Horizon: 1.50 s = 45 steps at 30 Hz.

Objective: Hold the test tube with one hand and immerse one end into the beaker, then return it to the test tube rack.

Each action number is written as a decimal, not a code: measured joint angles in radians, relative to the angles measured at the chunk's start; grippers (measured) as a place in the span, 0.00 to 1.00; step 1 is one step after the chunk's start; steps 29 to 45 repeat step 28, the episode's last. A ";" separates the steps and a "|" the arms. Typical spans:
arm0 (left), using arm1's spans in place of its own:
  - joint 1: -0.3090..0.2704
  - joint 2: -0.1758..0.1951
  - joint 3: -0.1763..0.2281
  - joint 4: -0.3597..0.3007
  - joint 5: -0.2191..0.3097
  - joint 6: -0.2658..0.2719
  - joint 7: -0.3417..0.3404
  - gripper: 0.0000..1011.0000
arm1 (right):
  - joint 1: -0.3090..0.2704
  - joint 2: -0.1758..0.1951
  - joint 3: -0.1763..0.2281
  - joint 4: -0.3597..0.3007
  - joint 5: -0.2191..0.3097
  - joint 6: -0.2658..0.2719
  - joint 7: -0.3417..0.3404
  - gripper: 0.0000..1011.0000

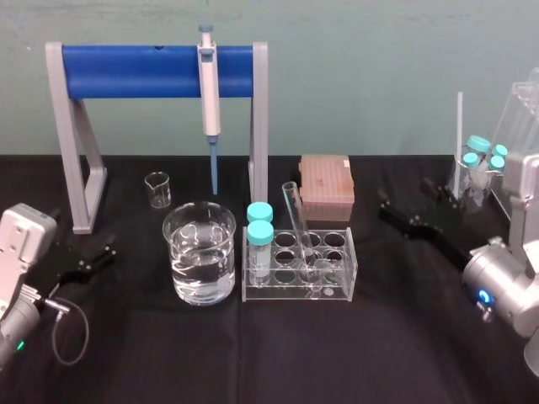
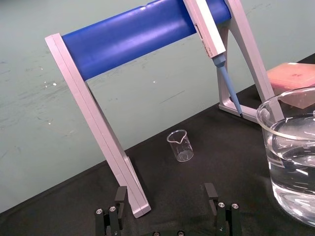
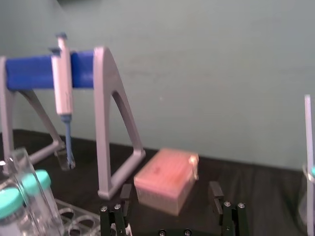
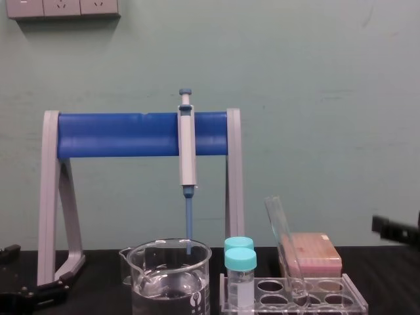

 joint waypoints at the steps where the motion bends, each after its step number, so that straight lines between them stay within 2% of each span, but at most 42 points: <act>1: 0.000 0.000 0.000 0.000 0.000 0.000 0.000 0.99 | -0.009 -0.007 0.002 0.006 -0.007 0.012 -0.009 0.99; 12: 0.000 0.000 0.000 0.000 0.000 0.000 0.000 0.99 | -0.020 -0.025 0.005 0.034 -0.052 0.047 -0.027 0.99; 45: 0.000 0.000 0.000 0.000 0.000 0.000 0.000 0.99 | -0.019 -0.024 0.004 0.032 -0.046 0.045 -0.027 0.99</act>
